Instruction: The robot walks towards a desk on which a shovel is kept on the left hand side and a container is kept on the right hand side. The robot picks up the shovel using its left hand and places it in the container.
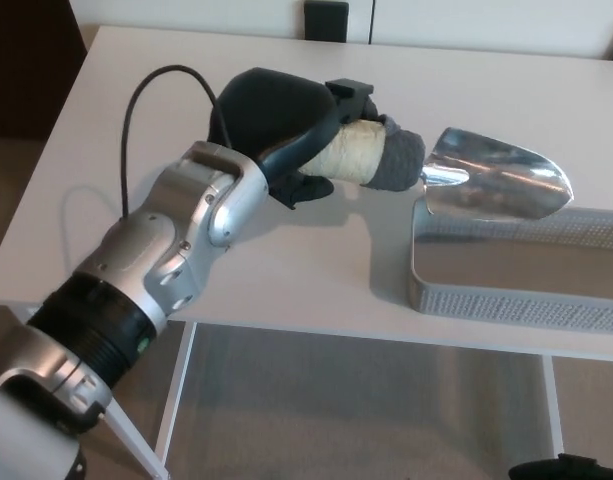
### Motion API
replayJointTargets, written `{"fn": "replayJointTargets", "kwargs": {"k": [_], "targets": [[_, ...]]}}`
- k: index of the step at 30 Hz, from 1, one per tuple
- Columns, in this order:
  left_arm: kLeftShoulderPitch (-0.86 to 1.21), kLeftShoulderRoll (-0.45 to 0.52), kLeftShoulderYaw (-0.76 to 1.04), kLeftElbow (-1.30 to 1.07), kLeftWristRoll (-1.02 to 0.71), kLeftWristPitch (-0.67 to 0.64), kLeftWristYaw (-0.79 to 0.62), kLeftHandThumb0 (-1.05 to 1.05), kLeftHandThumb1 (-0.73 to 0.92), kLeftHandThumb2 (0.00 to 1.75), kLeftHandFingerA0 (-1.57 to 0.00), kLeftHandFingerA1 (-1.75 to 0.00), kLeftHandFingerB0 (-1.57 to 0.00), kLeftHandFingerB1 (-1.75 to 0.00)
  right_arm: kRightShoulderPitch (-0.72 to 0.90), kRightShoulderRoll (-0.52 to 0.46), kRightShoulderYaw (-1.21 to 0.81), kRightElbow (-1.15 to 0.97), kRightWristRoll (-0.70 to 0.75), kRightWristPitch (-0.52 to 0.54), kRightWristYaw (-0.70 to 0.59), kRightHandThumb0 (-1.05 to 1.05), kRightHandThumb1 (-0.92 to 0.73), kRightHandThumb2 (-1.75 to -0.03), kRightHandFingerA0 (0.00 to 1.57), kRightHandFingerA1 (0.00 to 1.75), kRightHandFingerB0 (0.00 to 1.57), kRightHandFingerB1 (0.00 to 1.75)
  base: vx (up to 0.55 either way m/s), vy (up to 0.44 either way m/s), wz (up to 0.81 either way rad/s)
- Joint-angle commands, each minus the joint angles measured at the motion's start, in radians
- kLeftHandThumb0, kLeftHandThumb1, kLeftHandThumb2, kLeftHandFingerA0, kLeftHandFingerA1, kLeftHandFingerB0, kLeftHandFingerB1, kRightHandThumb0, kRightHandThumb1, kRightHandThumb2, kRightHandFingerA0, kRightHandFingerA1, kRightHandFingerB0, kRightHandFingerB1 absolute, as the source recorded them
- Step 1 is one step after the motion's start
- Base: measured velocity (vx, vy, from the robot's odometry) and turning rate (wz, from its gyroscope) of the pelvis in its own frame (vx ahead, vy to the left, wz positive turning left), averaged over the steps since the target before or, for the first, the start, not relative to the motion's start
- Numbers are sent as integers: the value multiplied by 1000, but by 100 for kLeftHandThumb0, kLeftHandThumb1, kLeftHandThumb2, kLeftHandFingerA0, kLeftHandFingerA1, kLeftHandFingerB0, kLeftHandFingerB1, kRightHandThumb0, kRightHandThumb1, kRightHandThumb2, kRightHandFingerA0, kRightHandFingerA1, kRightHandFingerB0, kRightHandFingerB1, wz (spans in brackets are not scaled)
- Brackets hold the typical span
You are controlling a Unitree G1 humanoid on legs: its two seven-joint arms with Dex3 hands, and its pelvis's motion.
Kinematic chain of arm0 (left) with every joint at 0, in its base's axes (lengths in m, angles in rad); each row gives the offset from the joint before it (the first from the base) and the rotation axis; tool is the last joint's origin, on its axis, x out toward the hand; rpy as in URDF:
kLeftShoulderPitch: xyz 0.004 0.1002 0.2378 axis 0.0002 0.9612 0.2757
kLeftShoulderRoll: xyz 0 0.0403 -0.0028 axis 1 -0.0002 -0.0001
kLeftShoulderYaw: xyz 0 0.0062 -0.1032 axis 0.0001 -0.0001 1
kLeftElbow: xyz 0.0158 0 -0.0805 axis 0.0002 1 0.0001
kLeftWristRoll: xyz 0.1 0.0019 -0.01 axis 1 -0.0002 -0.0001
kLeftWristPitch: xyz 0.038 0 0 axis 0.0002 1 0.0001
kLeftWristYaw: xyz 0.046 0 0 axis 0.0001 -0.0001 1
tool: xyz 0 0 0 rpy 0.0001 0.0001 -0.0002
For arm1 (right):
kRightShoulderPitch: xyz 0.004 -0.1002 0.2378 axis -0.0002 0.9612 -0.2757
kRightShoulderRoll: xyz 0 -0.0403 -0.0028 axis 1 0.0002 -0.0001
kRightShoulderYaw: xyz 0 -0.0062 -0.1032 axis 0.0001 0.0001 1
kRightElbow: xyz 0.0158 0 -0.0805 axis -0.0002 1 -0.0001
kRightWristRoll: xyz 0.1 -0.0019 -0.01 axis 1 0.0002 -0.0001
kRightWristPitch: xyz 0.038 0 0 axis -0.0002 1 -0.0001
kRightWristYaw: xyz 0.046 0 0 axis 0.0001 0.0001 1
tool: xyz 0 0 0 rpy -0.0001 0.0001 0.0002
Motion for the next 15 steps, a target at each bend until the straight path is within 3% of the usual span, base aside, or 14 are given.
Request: {"fn": "replayJointTargets", "kwargs": {"k": [1,3,5,7,9,10,11,15], "targets": [[-15,-13,-25,-51,59,1,-48,-31,84,66,-96,-134,-57,-43,-5,-6,-1,20,-7,-21,-2,-34,-56,-56,69,53,44,44,0,0,0],[-7,-20,-19,-58,50,-20,-36,-32,84,66,-96,-137,-61,-46,-7,-4,-2,21,-5,-17,-1,-34,-56,-56,69,54,44,44,0,0,0],[-1,-28,-23,-64,57,-36,-20,-33,76,63,-89,-150,-77,-58,-10,-8,2,25,-9,-20,2,-34,-56,-56,68,53,43,44,0,0,0],[2,-32,-29,-62,67,-59,8,-33,76,63,-89,-150,-77,-58,-11,-8,3,27,-10,-22,2,-34,-56,-56,68,53,43,44,0,0,0],[10,-63,-27,-64,57,-45,-2,-29,79,69,-84,-158,-73,-77,-8,-10,5,19,-16,-19,-2,-34,-56,-56,67,53,43,44,0,0,0],[6,-61,-21,-64,57,-47,-4,-29,79,69,-84,-158,-73,-77,-16,-8,6,16,-17,-14,-3,-34,-56,-56,67,53,43,44,0,0,0],[8,-68,-24,-61,61,-47,1,-29,76,66,-88,-154,-76,-58,-16,-6,3,20,-9,-22,1,-33,-56,-56,67,54,43,45,0,0,0],[12,-86,-40,-56,93,-33,14,-31,76,67,-92,-154,-76,-55,-27,-7,9,21,-22,-9,-6,-35,-55,-56,70,53,44,44,0,0,0]]}}
